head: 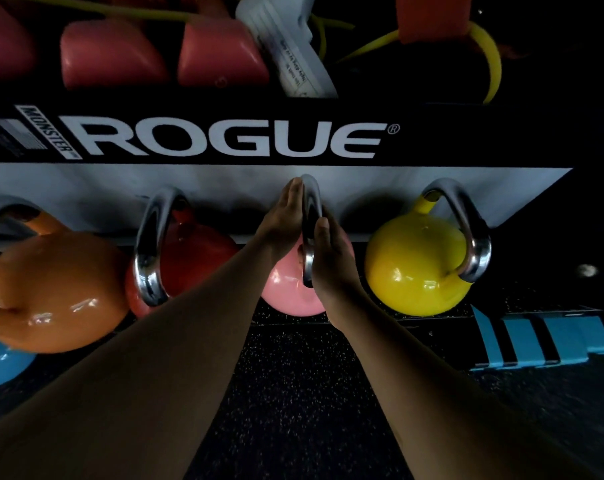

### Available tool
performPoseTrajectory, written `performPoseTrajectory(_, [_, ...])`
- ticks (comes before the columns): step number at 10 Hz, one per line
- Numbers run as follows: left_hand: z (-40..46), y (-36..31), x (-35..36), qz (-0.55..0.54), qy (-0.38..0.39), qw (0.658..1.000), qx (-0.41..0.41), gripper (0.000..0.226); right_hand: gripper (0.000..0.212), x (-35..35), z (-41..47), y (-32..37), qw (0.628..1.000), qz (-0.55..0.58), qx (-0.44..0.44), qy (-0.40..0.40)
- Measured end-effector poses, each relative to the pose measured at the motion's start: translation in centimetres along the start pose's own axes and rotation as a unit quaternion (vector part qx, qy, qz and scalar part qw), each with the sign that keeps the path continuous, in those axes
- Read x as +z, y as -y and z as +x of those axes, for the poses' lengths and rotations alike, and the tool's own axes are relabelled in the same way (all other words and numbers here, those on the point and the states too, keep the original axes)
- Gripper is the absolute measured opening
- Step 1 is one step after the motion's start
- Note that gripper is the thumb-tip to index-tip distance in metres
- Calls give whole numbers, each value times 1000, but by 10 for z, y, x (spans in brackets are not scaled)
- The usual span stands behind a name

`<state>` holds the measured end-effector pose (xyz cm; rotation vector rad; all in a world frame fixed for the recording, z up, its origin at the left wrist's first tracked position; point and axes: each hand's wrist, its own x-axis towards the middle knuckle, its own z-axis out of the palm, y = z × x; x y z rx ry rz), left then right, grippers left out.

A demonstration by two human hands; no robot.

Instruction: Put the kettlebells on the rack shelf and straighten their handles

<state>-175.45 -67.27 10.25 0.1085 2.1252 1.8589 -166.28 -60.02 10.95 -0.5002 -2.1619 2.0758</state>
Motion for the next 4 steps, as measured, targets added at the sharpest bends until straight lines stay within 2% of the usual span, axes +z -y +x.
performPoseTrajectory(3, [-13,-11,4,-1,-12,1000,-24,55,43,-6,-2,8,997,-65,-4,38])
performPoseTrajectory(4, [-21,-27,-4,105,-67,991,-37,54,42,-29,2,29,980,-186,1,71])
